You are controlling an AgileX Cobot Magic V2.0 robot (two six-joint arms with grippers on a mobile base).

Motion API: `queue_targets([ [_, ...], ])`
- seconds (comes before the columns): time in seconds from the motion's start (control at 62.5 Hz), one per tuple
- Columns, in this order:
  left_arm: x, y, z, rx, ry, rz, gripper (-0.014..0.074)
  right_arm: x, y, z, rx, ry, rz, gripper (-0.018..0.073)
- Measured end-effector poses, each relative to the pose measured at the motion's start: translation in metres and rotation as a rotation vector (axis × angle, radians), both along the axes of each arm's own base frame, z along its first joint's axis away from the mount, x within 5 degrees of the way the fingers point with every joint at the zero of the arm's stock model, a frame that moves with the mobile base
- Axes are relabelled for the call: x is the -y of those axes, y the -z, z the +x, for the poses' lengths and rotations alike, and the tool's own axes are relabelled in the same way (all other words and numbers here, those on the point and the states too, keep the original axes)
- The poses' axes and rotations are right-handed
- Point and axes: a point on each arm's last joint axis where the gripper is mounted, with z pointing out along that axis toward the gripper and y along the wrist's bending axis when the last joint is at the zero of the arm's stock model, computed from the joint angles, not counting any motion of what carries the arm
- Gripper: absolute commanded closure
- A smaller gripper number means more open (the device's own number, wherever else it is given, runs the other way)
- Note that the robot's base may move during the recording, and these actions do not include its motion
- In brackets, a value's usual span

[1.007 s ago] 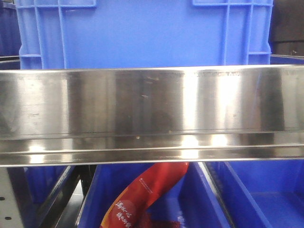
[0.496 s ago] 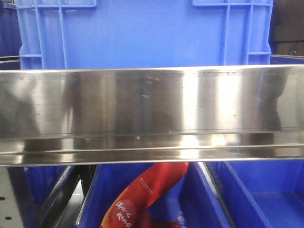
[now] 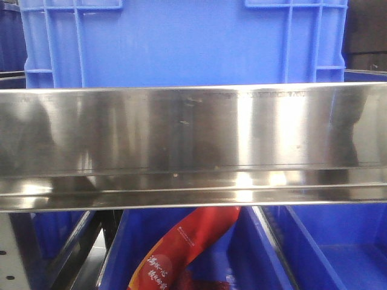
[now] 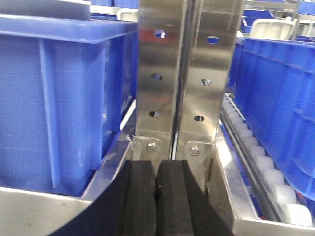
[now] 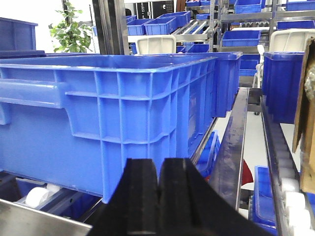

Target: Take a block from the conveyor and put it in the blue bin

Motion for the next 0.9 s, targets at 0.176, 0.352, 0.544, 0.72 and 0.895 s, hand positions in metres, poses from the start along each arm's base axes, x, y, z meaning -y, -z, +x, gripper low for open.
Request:
queue_targets([
  [0.176, 0.000, 0.000, 0.000, 0.000, -0.002, 0.000, 0.0708, 0.002, 0.003, 0.000, 0.047, 0.023, -0.089, 0.0721],
  [0.352, 0.000, 0.000, 0.000, 0.000, -0.002, 0.000, 0.0708, 0.010, 0.017, -0.003, 0.082, 0.121, -0.149, 0.0721],
  [0.544, 0.000, 0.000, 0.000, 0.002, -0.003, 0.000, 0.0708, 0.020, 0.052, -0.005, 0.083, 0.283, -0.157, 0.0721],
  [0.72, 0.000, 0.000, 0.000, 0.002, -0.003, 0.000, 0.0708, 0.024, 0.082, -0.004, 0.070, 0.349, -0.071, 0.0721],
  [0.895, 0.000, 0.000, 0.000, 0.004, -0.003, 0.001, 0.0708, 0.024, 0.086, -0.003, 0.054, 0.355, -0.044, 0.0721],
])
